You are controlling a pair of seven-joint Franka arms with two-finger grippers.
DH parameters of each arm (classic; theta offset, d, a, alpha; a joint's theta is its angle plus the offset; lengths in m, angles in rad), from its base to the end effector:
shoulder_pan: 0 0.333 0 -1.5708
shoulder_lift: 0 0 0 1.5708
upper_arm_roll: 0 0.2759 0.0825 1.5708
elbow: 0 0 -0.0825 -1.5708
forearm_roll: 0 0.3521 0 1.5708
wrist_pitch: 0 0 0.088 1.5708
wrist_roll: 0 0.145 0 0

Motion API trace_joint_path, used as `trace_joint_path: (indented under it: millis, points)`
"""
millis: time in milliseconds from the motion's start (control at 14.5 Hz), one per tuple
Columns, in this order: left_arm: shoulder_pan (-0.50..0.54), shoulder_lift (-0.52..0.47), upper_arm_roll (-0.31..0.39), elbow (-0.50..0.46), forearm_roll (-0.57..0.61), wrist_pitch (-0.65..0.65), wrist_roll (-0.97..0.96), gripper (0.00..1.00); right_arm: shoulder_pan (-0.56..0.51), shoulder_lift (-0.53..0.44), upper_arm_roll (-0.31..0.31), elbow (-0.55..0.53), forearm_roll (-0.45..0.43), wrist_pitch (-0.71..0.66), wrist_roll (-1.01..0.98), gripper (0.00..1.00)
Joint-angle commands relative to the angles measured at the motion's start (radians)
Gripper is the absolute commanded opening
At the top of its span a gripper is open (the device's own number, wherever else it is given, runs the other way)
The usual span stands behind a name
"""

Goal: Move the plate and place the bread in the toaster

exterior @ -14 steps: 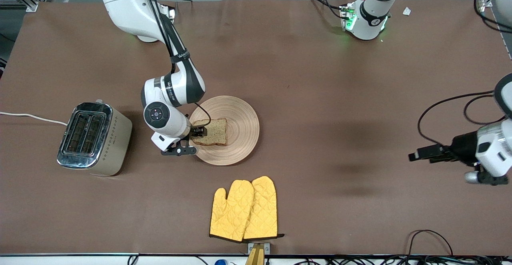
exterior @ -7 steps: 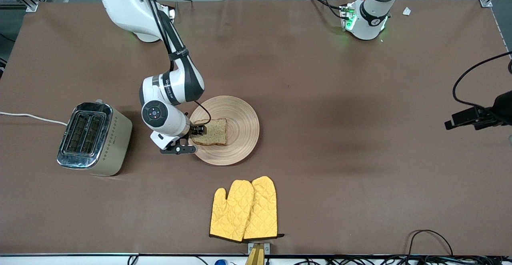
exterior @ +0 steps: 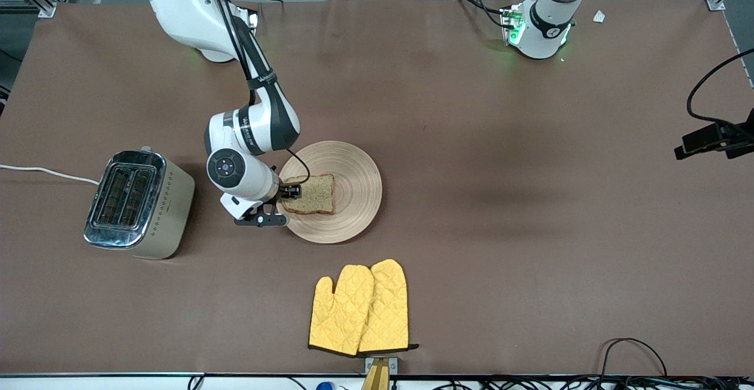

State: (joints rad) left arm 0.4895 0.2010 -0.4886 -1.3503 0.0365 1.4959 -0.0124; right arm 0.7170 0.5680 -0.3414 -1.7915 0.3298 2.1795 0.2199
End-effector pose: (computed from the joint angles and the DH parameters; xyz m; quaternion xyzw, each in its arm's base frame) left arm 0.5613 0.0301 0.5382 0.9994 0.0111 -0.0163 0.0287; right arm 0.5407 0.2410 0.1878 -0.9971 0.0078 0.0744 0.0148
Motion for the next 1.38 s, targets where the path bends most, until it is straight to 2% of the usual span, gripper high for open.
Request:
trace_joint_path:
  millis: [0,138,207,276,415,691,829,967,1036,1175,1313]
  points:
    - [-0.006,-0.076,0.005,0.008,0.013,-0.054,-0.003,1.0,-0.002,-0.031,0.004,-0.035,0.008,0.01,0.01,0.66]
    - [-0.058,-0.142,0.057,-0.035,0.01,-0.068,-0.015,1.0,0.004,-0.03,0.002,-0.035,0.008,0.01,0.012,0.63]
    - [-0.119,-0.175,0.114,-0.064,0.01,-0.069,-0.015,1.0,0.004,-0.028,0.004,-0.037,0.008,0.01,0.012,0.62]
    - [-0.178,-0.214,0.172,-0.105,0.01,-0.071,-0.017,1.0,0.004,-0.027,0.004,-0.037,0.008,0.01,0.012,0.6]
    - [-0.259,-0.293,0.231,-0.199,0.0,-0.066,-0.088,1.0,-0.001,-0.014,0.004,-0.037,0.009,0.013,0.012,0.59]
    - [-0.328,-0.357,0.237,-0.279,-0.004,-0.057,-0.21,1.0,0.001,0.001,0.002,-0.035,0.052,0.014,0.01,0.57]
    - [-0.339,-0.359,0.245,-0.283,-0.018,-0.052,-0.228,1.0,0.002,0.001,0.002,-0.035,0.052,0.014,0.01,0.56]
    - [-0.425,-0.376,0.351,-0.306,-0.033,-0.025,-0.228,1.0,0.002,0.001,0.002,-0.035,0.052,0.014,0.01,0.51]
    - [-0.443,-0.377,0.372,-0.319,-0.038,-0.02,-0.228,1.0,0.002,0.004,0.002,-0.035,0.052,0.014,0.01,0.49]
    - [-0.462,-0.379,0.367,-0.32,-0.035,-0.023,-0.215,1.0,0.004,0.007,0.002,-0.035,0.052,0.016,0.01,0.39]
    - [-0.497,-0.377,0.367,-0.332,-0.03,-0.023,-0.213,1.0,0.005,0.007,0.002,-0.035,0.052,0.019,0.01,0.35]
